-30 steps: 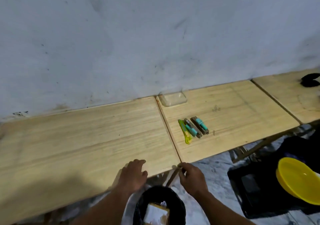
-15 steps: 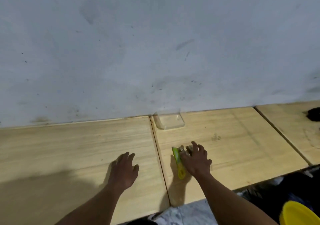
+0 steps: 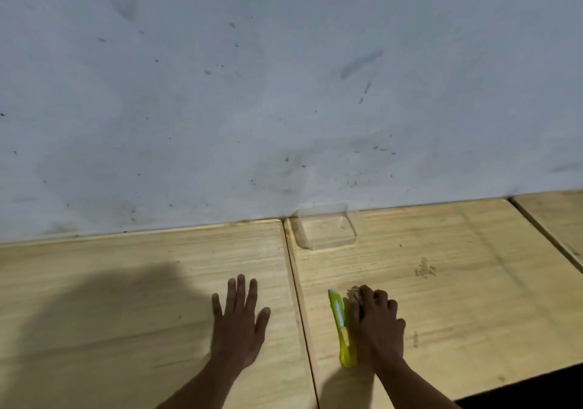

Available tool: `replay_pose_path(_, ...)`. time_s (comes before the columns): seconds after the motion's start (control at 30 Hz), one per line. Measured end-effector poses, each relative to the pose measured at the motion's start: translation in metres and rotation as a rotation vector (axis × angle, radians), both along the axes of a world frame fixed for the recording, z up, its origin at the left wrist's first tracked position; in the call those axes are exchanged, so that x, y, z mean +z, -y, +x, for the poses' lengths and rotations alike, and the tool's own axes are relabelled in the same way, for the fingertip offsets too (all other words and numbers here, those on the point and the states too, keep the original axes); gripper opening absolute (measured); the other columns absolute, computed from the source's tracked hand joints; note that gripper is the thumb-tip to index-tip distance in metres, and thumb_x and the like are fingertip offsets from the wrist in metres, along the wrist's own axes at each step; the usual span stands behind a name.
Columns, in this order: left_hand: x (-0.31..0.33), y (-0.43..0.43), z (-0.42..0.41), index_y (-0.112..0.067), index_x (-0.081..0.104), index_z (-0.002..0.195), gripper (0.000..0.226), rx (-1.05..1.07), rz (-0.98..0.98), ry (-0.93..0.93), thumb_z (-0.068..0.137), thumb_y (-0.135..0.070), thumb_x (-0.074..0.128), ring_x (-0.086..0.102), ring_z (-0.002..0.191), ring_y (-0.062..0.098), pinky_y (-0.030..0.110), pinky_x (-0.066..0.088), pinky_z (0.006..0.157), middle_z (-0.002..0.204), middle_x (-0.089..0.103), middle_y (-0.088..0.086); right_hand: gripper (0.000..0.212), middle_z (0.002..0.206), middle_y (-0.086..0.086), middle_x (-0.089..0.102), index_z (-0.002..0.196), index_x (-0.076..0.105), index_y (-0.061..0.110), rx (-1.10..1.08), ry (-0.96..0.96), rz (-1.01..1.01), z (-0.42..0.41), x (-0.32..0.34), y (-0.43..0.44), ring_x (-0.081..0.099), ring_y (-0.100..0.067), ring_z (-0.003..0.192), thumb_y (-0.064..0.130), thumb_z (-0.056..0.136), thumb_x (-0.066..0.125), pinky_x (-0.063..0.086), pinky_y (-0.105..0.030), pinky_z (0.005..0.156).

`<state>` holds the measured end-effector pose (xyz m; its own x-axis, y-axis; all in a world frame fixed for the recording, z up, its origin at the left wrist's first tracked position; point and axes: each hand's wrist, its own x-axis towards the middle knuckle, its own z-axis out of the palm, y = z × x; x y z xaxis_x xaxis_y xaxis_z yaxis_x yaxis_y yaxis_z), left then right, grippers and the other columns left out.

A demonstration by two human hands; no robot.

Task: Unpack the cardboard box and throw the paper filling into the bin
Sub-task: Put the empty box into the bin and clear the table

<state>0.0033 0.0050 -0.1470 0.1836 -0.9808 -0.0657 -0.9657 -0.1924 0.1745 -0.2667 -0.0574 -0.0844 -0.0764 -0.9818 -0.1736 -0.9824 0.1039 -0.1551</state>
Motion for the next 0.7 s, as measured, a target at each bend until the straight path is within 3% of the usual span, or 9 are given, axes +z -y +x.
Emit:
replay_pose_path(0.13,-0.004,-0.001,-0.002,-0.018,0.026,0.153,0.066,0.006,-0.027,0.001,0.098,-0.054,0.026,0.014,0.15,0.028,0.058,0.009,0.116,0.163,0.019,0.009,0.043,0.13,0.003,0.044,0.134,0.036,0.039,0.068,0.008,0.006,-0.004,0.0,0.003,0.041,-0.021,0.116,0.059,0.096,0.033,0.044,-0.045,0.085)
replay_pose_path(0.27,0.004,0.014,-0.007,-0.019,0.043,0.147,0.062,0.093,-0.05,-0.112,0.096,-0.05,0.026,0.026,0.147,0.024,0.057,0.013,0.116,0.156,0.036,0.005,0.039,0.128,0.001,0.043,0.132,0.04,0.036,0.086,-0.026,0.042,-0.007,-0.001,0.012,0.042,-0.022,0.115,0.054,0.098,0.034,0.046,-0.045,0.088)
replay_pose_path(0.4,0.031,0.066,-0.03,-0.018,0.042,0.147,0.067,0.24,-0.219,-0.422,0.092,-0.051,0.022,0.026,0.147,0.019,0.045,0.016,0.121,0.154,0.04,0.003,0.035,0.125,0.0,0.045,0.129,0.046,0.035,0.105,0.026,0.033,-0.013,-0.002,0.028,0.044,-0.024,0.112,0.049,0.097,0.039,0.048,-0.045,0.085)
replay_pose_path(0.53,0.066,0.131,-0.057,-0.012,0.046,0.145,0.048,0.531,-0.337,-0.854,0.1,-0.029,0.048,0.041,0.138,0.023,0.022,0.024,0.114,0.15,0.045,0.007,0.036,0.127,-0.008,0.051,0.131,0.052,0.026,0.16,0.128,-0.099,-0.017,0.01,0.07,0.048,-0.029,0.109,0.04,0.098,0.048,0.051,-0.042,0.078)
replay_pose_path(0.63,0.08,0.176,-0.072,-0.011,0.045,0.145,0.044,0.659,-0.36,-1.09,0.101,-0.022,0.047,0.045,0.135,0.025,0.026,0.031,0.111,0.149,0.046,0.009,0.033,0.123,-0.009,0.055,0.127,0.055,0.024,0.288,0.164,-0.283,-0.007,0.028,0.119,0.051,-0.03,0.104,0.037,0.096,0.051,0.051,-0.038,0.072)
replay_pose_path(0.7,0.083,0.199,-0.08,-0.01,0.044,0.145,0.044,0.724,-0.351,-1.203,0.103,-0.02,0.045,0.042,0.137,0.022,0.02,0.029,0.107,0.15,0.045,0.008,0.033,0.124,-0.007,0.054,0.127,0.054,0.025,0.407,0.163,-0.339,0.004,0.04,0.154,0.051,-0.028,0.106,0.039,0.097,0.051,0.052,-0.038,0.073)
